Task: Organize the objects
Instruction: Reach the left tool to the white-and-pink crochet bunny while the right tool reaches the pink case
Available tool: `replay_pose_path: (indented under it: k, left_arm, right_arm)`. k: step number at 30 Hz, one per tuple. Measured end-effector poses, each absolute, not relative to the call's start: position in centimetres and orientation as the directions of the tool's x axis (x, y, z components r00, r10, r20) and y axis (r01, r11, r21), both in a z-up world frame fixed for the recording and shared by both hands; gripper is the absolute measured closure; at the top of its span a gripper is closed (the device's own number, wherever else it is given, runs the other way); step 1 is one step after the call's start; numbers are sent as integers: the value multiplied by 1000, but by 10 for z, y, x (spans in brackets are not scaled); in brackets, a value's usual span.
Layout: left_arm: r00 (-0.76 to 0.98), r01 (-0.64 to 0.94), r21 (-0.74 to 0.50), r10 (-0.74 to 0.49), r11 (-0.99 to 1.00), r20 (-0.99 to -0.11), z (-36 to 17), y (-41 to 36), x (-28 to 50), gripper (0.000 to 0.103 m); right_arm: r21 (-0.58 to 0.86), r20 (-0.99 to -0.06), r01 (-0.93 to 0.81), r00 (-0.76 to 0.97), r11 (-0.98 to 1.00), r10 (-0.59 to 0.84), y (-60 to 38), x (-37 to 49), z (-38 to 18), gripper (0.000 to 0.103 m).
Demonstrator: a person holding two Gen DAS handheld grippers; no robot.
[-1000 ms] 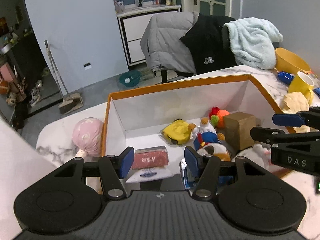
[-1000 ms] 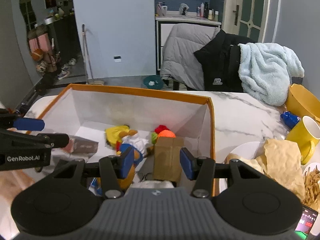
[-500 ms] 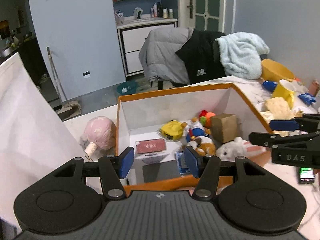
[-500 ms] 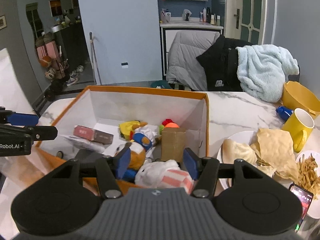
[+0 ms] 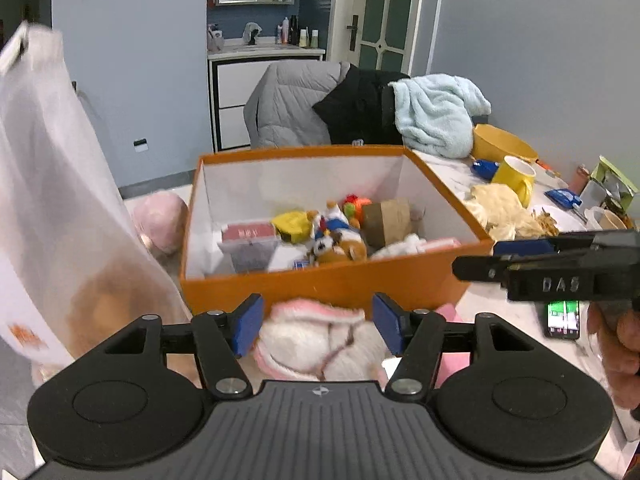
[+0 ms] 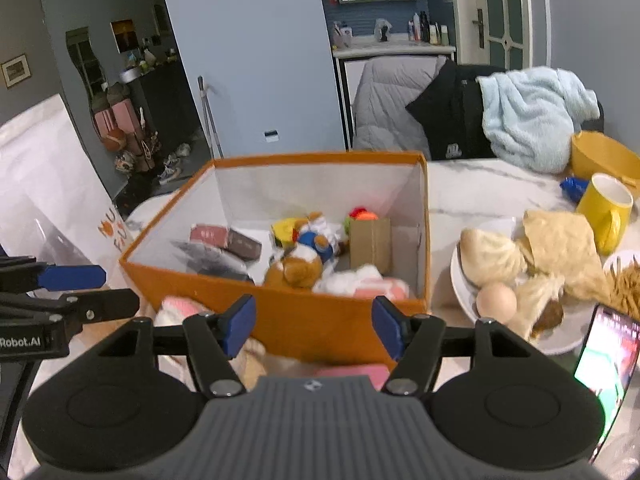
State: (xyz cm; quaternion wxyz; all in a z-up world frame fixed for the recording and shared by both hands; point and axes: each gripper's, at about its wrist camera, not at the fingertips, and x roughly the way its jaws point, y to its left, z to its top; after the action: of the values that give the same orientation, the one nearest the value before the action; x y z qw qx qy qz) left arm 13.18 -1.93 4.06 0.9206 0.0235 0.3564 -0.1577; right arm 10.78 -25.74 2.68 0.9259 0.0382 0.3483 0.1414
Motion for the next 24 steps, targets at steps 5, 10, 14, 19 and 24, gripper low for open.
replay_pose_path:
  k: [5, 10, 14, 19, 24]
  left_arm:
    - [688, 276, -127, -288, 953, -666, 18, -15, 124, 29]
    - [700, 227, -185, -292, 956, -652, -4, -8, 123, 22]
    - [698, 211, -219, -304, 953, -649, -18, -5, 123, 20]
    - [659, 211, -233, -314, 949, -683, -37, -9, 128, 19]
    - [677, 195, -236, -305, 952, -670, -45, -13, 131, 12]
  right_arm:
    - [176, -649, -223, 706, 959, 284, -266, 105, 22, 36]
    - [167, -677, -224, 682, 960, 277, -269, 102, 12, 35]
    - [139, -695, -238, 668, 961, 266, -267, 103, 2, 26]
    - [85, -745, -229, 631, 970, 215, -267, 113, -15, 26]
    - [70, -785, -225, 589, 972, 193, -265, 120, -36, 26]
